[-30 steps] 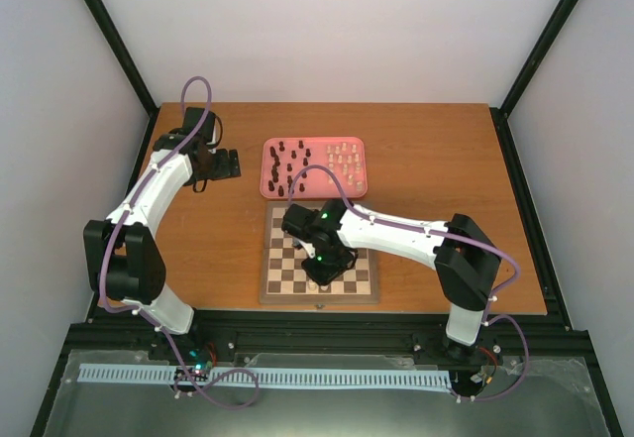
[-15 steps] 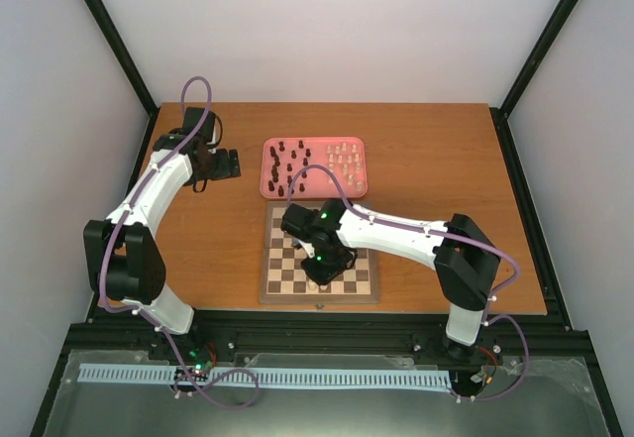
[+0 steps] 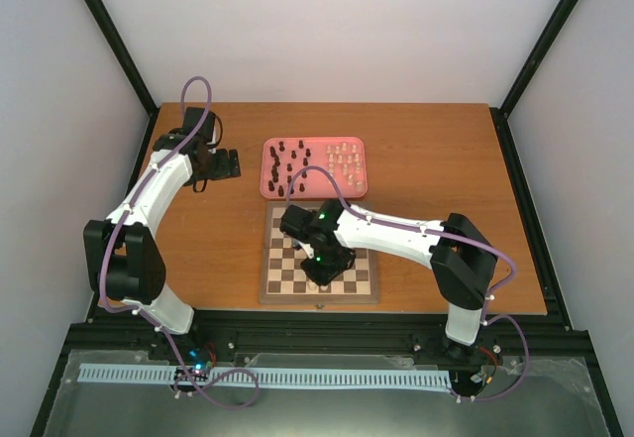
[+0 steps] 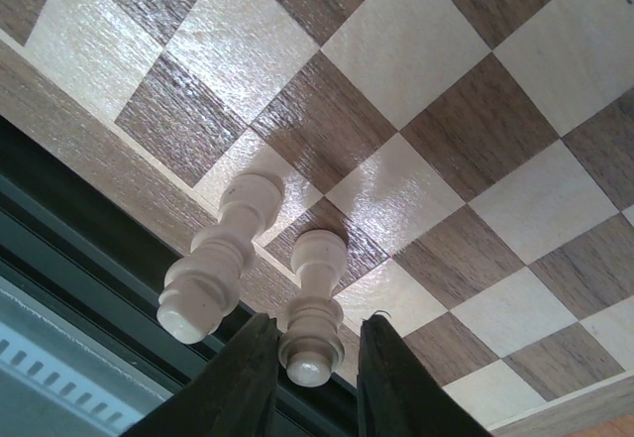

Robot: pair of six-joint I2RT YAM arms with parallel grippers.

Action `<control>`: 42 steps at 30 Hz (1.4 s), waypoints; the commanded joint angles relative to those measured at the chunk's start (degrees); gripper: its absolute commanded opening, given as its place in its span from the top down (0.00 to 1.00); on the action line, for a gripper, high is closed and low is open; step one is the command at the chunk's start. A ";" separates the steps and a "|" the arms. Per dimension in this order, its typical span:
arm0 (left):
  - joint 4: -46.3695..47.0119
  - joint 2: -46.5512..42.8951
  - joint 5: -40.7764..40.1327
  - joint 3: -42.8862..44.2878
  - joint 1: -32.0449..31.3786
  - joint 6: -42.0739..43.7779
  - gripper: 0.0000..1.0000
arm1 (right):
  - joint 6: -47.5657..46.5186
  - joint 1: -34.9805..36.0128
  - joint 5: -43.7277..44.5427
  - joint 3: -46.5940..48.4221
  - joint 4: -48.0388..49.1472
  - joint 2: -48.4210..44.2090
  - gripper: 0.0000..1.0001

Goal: Set up the chess pieces on the board
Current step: Adjust the chess piece on the chessboard.

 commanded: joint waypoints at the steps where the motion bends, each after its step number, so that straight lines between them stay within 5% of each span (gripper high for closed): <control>1: 0.71 0.78 0.22 1.31 -0.16 0.29 0.00 | -0.46 0.55 1.21 0.75 -0.92 0.77 0.74; 28: 0.50 0.54 0.05 1.47 -0.16 0.29 0.00 | -0.67 0.49 4.32 3.84 -2.24 -3.16 0.61; 34: 0.63 0.31 -0.05 1.48 -0.16 0.33 0.00 | 1.23 0.21 11.24 6.02 -4.89 -4.00 0.57; 42: -0.16 0.02 -0.63 3.42 -0.16 1.19 0.00 | -0.98 -9.68 14.83 12.97 -4.84 -3.43 0.51</control>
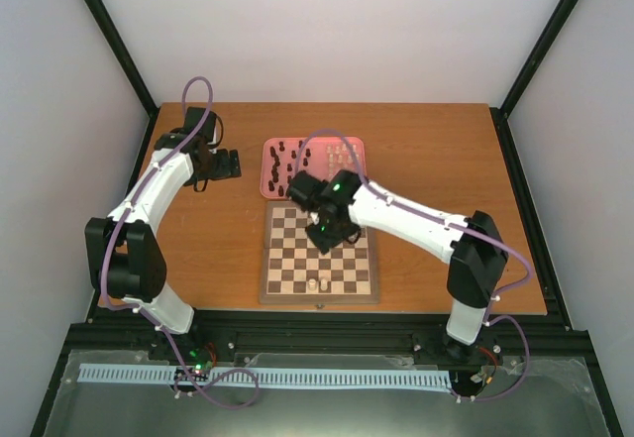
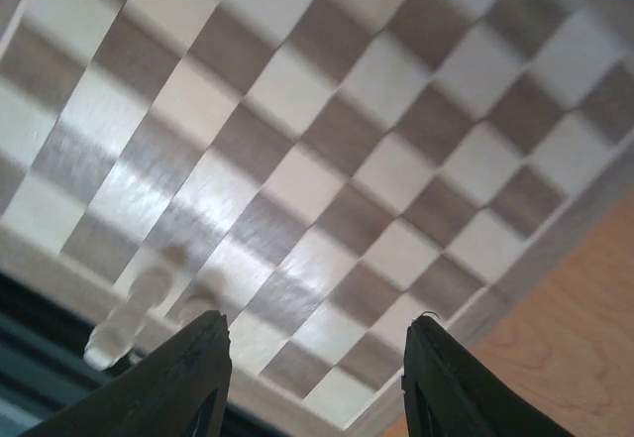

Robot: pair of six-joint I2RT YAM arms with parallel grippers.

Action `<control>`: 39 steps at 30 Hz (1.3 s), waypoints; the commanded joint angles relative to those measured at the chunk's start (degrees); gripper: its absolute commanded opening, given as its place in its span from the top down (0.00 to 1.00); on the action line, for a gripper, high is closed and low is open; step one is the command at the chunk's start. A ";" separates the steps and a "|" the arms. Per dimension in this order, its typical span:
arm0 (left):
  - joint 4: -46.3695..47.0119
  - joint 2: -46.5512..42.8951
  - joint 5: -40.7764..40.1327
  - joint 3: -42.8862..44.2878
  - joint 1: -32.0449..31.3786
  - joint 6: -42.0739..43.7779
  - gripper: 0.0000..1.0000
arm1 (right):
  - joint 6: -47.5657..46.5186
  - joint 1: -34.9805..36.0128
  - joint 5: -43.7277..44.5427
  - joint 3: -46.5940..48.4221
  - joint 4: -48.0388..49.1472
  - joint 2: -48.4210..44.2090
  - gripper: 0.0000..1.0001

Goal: Set up the chess pieces on the board
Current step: Adjust the chess piece on the chessboard, then pick up the chess piece from the storage box.

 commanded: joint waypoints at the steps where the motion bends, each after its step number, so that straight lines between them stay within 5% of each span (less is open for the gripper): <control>1: -0.06 -0.91 -0.55 3.45 -0.16 1.33 0.00 | -1.87 -7.97 3.35 4.86 0.52 -0.85 0.51; 11: -0.65 -3.83 -4.49 3.22 -0.20 -1.39 0.00 | -10.20 -21.01 6.84 11.08 10.54 6.83 0.46; 20: 0.52 -4.34 -3.77 2.39 -0.16 -4.32 0.00 | -11.02 -32.42 -1.39 21.65 12.42 17.98 0.51; 28: 3.97 -4.47 -3.27 1.43 -0.20 -4.15 0.00 | -12.33 -35.08 -3.54 25.01 13.56 23.00 0.52; 39: 4.65 -2.70 -3.95 1.06 -0.17 -3.59 0.00 | -11.51 -34.30 -3.80 16.14 14.93 20.55 0.56</control>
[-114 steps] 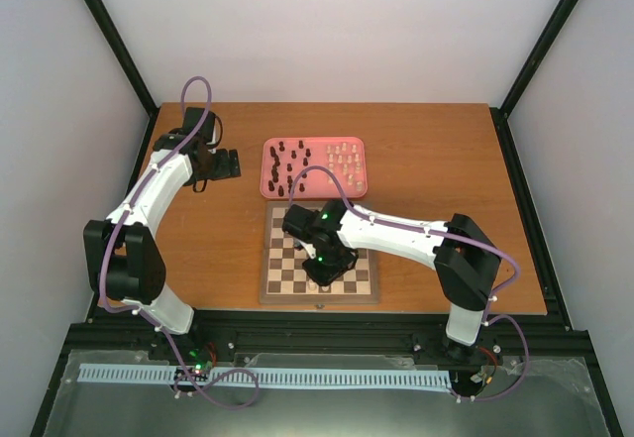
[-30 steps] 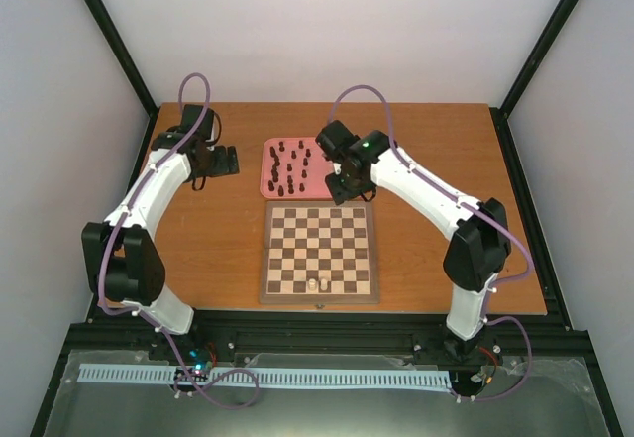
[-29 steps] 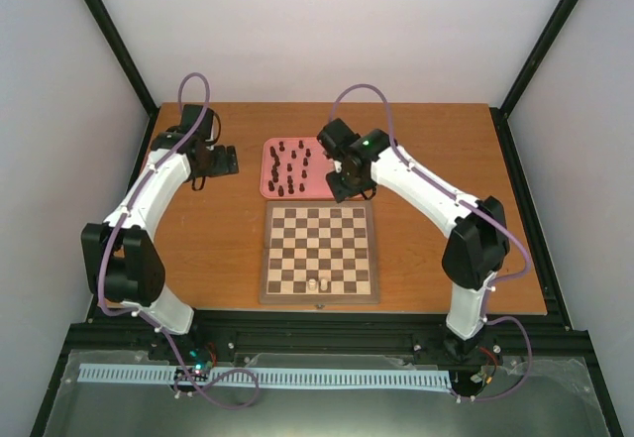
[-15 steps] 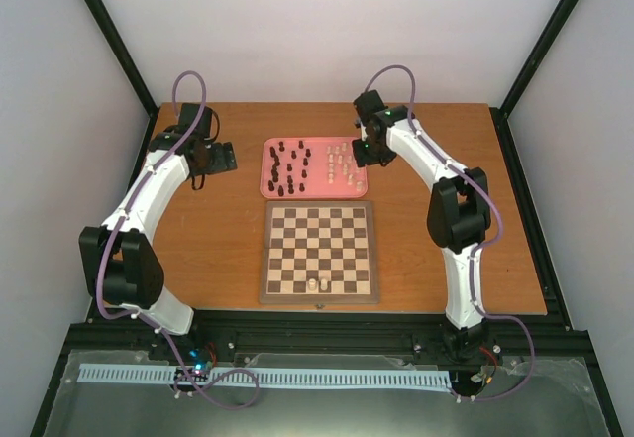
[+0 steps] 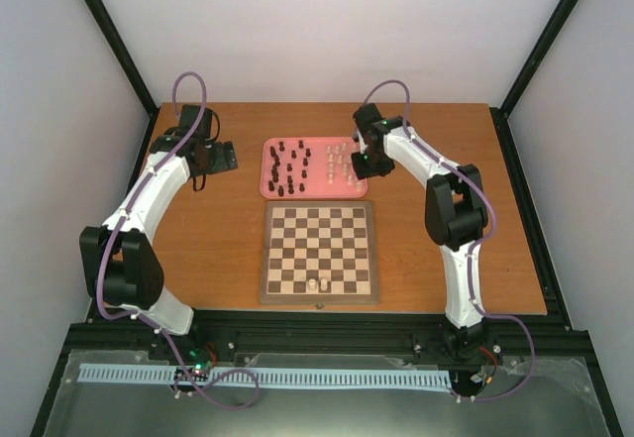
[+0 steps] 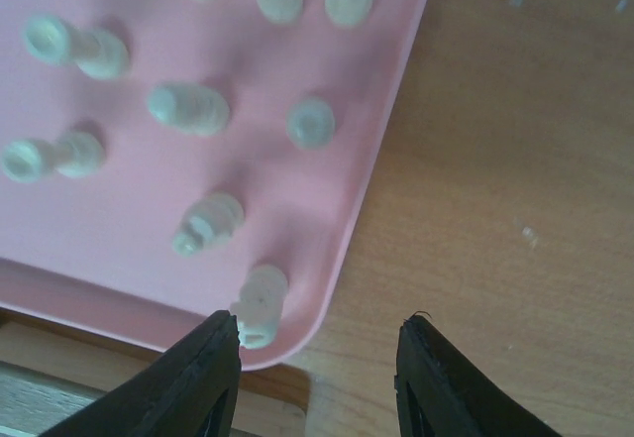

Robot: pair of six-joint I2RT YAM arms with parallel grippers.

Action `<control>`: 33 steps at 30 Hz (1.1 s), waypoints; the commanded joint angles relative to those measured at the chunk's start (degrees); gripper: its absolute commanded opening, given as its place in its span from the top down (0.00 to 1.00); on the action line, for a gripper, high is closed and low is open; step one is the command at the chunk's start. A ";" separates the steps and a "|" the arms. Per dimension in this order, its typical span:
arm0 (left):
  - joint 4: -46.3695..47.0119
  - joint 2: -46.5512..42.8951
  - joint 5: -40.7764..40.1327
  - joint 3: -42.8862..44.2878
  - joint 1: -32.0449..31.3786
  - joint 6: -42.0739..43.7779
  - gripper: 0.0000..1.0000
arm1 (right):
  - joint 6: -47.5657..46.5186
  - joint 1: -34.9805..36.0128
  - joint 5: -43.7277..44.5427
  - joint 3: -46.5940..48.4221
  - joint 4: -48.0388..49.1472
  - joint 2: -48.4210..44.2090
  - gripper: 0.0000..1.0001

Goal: Set up the chess pieces on the board
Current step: Pick up the chess piece from the storage box.

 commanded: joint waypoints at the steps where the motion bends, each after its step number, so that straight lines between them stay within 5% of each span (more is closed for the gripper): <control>1: 0.41 0.05 -0.13 1.97 -0.16 -0.23 0.00 | -0.01 0.58 -0.29 -2.46 0.16 -1.83 0.56; 20: -1.42 -2.42 1.51 0.60 -0.17 1.21 0.00 | 3.53 2.97 7.99 12.21 -1.54 3.73 0.55; 33: -1.05 -2.92 1.54 -1.55 -0.16 1.66 0.00 | 2.91 2.99 4.08 19.96 -2.22 8.36 0.57</control>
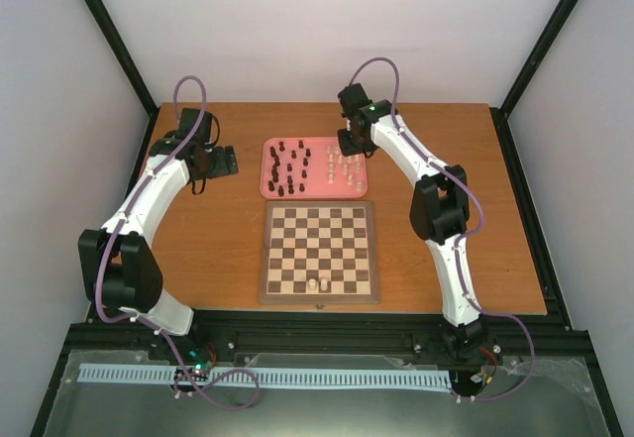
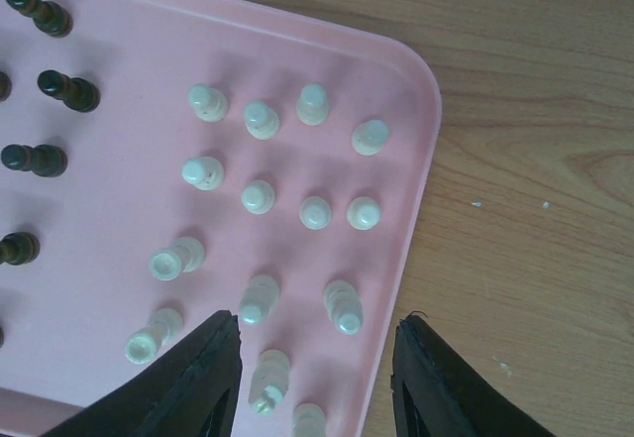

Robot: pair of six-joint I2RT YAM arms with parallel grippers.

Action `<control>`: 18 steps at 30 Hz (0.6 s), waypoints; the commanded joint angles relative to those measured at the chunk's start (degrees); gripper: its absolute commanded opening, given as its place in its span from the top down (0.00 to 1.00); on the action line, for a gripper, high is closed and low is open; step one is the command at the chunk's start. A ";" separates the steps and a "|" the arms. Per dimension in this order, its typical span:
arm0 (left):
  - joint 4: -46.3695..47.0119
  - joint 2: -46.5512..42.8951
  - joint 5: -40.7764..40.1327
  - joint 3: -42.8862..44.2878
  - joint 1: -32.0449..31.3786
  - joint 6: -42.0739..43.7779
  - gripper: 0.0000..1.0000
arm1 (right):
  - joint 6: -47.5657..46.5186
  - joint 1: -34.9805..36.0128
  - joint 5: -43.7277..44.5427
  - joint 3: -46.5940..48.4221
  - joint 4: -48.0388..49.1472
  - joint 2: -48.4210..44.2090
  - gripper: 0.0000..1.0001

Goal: Set up the chess pieces on the board
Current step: Pick up the chess piece from the storage box.

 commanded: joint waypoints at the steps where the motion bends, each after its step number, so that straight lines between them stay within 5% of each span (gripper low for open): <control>1: -0.26 -1.88 -0.13 -0.18 -0.18 1.28 0.00 | -0.46 0.28 -1.94 1.19 0.25 0.16 0.57; 9: -0.49 -1.66 -0.08 -0.28 -0.22 1.09 0.00 | -1.83 1.09 -4.65 2.04 -0.18 2.40 0.60; 18: -0.51 -1.27 -0.21 -0.28 -0.16 0.99 0.00 | 0.13 0.74 5.81 2.91 -2.71 3.11 0.67</control>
